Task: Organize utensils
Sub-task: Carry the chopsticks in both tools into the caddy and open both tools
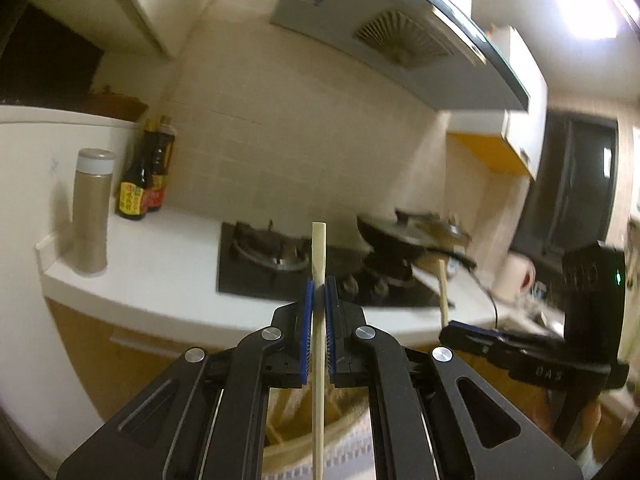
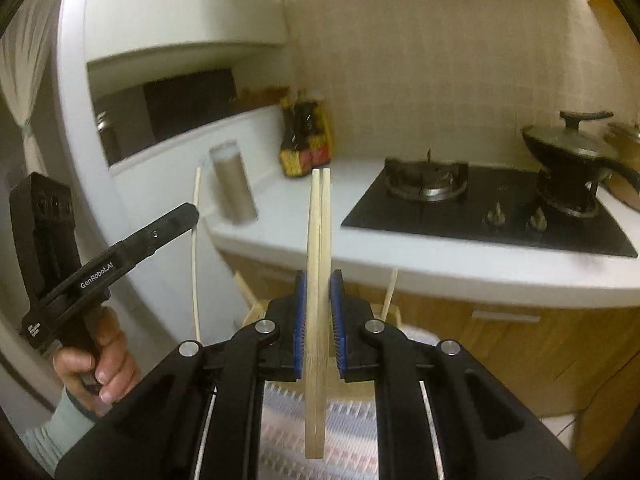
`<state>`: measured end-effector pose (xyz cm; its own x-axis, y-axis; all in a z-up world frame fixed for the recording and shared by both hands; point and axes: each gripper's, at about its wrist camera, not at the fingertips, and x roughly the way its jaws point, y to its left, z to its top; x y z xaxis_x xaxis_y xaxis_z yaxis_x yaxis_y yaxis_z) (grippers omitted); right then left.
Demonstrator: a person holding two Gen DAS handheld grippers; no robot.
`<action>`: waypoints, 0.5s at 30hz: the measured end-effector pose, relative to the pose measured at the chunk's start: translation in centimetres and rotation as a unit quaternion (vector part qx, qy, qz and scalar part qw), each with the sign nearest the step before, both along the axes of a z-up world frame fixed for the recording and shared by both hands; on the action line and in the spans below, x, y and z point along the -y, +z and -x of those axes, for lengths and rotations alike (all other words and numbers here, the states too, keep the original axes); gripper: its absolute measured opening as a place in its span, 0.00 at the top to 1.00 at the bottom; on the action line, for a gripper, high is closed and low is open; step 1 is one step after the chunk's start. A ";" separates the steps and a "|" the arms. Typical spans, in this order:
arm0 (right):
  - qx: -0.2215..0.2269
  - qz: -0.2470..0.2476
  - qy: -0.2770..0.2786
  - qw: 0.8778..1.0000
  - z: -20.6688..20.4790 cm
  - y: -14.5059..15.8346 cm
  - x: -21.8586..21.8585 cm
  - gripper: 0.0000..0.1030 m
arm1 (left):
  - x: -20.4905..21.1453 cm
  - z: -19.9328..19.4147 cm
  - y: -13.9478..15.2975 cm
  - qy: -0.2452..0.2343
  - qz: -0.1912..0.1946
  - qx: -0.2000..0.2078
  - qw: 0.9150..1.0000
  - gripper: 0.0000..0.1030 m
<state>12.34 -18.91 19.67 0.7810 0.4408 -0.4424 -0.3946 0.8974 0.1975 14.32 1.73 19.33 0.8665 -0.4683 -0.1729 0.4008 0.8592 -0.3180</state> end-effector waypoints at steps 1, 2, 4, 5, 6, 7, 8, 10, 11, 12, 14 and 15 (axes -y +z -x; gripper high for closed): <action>0.014 0.004 -0.008 1.000 -0.5 0.3 -0.1 0.90 | -0.2 -0.8 0.0 0.003 0.010 0.000 1.000 0.96; 0.034 0.012 -0.018 0.999 -0.8 0.5 -0.2 0.90 | -0.3 -1.6 0.0 0.006 0.019 0.000 1.000 0.96; 0.074 0.024 -0.030 0.996 -1.4 1.0 -0.5 0.90 | -0.6 -2.7 -0.2 0.014 0.029 0.004 0.999 0.96; 0.086 0.026 -0.036 0.995 -1.7 0.9 -0.5 0.90 | -0.6 -3.2 -0.3 0.022 0.030 0.008 0.999 0.96; 0.097 0.027 -0.044 0.994 -2.0 1.0 -0.6 0.90 | -0.7 -3.5 -0.5 0.027 0.030 0.011 0.999 0.96; 0.109 0.028 -0.052 0.992 -2.5 0.9 -0.6 0.90 | -0.8 -4.0 -0.7 0.032 0.031 0.014 0.999 0.96; 0.114 0.027 -0.055 0.992 -2.8 0.7 -0.6 0.90 | -0.8 -4.5 -1.0 0.039 0.033 0.017 0.999 0.96; 0.122 0.024 -0.068 0.990 -3.9 0.0 -0.5 0.90 | -1.0 -5.4 -1.6 0.045 0.041 0.015 0.998 0.96; 0.121 0.021 -0.069 0.990 -4.4 -0.4 -0.4 0.90 | -1.1 -5.8 -2.1 0.050 0.045 0.014 0.998 0.96; 0.120 0.016 -0.069 0.990 -4.9 -0.8 -0.4 0.90 | -1.1 -6.1 -2.5 0.055 0.045 0.015 0.997 0.96; 0.119 0.008 -0.075 0.990 -5.9 -1.7 -0.1 0.90 | -1.1 -6.6 -3.1 0.065 0.042 0.016 0.997 0.96; 0.120 0.006 -0.078 0.990 -6.2 -2.1 -0.1 0.90 | -1.0 -6.8 -3.5 0.071 0.038 0.019 0.997 0.96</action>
<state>18.52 -18.81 17.55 0.9223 0.3025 -0.2406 -0.2855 0.9528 0.1035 21.08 2.72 15.84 0.9300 -0.3515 -0.1073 0.2905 0.8819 -0.3712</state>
